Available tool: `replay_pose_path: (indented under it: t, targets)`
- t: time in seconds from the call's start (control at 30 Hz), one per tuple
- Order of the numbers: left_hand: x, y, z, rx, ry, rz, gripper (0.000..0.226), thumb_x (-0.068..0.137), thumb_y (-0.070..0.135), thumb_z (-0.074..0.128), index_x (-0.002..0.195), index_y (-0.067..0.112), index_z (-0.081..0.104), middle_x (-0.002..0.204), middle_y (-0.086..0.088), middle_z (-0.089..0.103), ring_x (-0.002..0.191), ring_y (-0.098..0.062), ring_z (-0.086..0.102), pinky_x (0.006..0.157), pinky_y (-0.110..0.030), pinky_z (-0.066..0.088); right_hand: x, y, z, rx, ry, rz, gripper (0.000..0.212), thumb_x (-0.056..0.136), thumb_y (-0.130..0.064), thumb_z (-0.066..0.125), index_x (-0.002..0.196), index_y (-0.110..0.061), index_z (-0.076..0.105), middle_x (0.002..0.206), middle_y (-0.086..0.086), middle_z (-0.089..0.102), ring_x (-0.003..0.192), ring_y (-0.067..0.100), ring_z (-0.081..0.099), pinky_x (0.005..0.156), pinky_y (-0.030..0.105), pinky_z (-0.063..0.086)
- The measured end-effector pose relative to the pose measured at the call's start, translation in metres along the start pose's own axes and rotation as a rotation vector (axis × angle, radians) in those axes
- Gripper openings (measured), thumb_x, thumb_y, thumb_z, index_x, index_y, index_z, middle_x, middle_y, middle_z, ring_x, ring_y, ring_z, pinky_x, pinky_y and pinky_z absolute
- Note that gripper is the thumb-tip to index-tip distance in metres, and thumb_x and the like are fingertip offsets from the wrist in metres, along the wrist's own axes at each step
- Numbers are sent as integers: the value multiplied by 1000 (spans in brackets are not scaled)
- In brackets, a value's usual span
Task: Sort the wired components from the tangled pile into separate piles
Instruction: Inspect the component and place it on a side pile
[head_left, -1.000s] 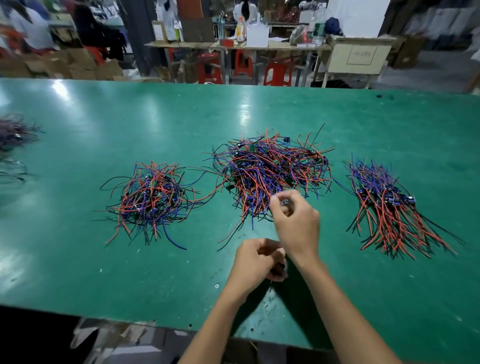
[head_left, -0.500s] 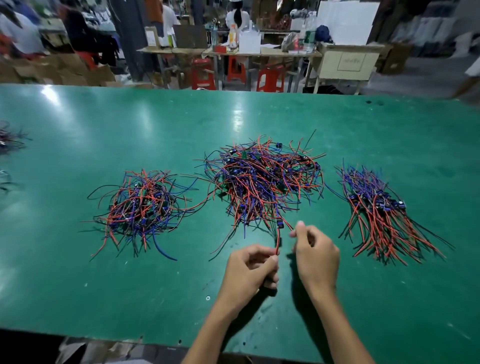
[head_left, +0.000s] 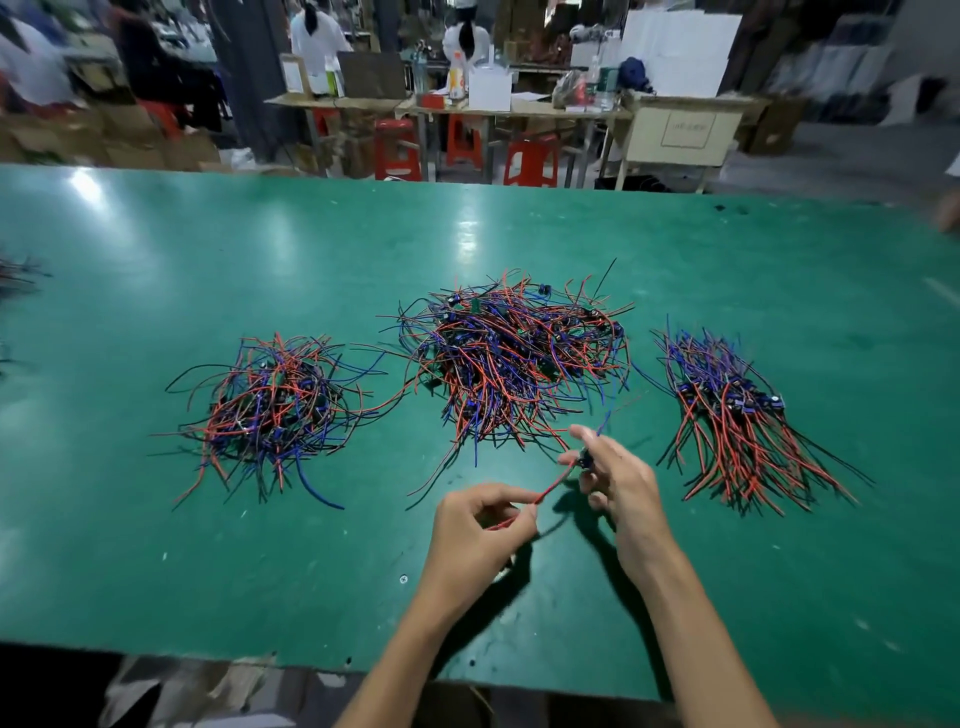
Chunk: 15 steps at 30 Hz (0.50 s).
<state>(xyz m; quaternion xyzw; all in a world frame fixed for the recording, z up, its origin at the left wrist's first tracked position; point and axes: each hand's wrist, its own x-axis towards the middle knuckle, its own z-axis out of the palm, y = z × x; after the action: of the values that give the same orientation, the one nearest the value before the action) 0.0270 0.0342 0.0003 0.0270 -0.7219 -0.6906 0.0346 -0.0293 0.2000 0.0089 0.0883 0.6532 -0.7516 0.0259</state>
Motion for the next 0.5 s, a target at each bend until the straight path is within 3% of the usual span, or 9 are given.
replay_pose_path:
  t: [0.1,0.2,0.33,0.4,0.5]
  targets:
    - [2,2,-1,148,94,71,12,85,14,77,86,25,82,76,6,74,63,-6,63,62,-21,49,-3,4,-8,98,4,-34,21,100,-33,59,101,-28,80,97,5,79,61,5,46,56,15,38]
    - [7,9,-10,509,148,189,5,86,31,76,86,33,79,79,19,72,71,-3,62,71,-28,50,-4,13,-14,174,16,-62,19,97,-26,64,98,-21,82,97,-2,75,71,5,47,69,16,42]
    - [15,23,-16,983,73,269,13,91,43,64,97,37,74,96,22,72,97,-5,56,93,-33,32,-2,18,-15,209,7,-110,20,88,-27,71,98,-11,79,104,0,77,66,4,48,63,11,45]
    - [20,30,-8,903,3,306,18,93,41,63,105,35,74,105,21,72,104,-1,57,98,-31,34,0,20,-13,204,27,-134,21,82,-29,76,95,-14,80,88,0,76,64,5,50,62,12,45]
    - [25,37,12,451,-158,154,23,100,37,59,110,24,75,98,13,76,88,-2,67,82,-27,51,1,22,-12,199,19,-161,20,77,-31,80,91,-17,82,79,-2,72,65,6,53,62,13,46]
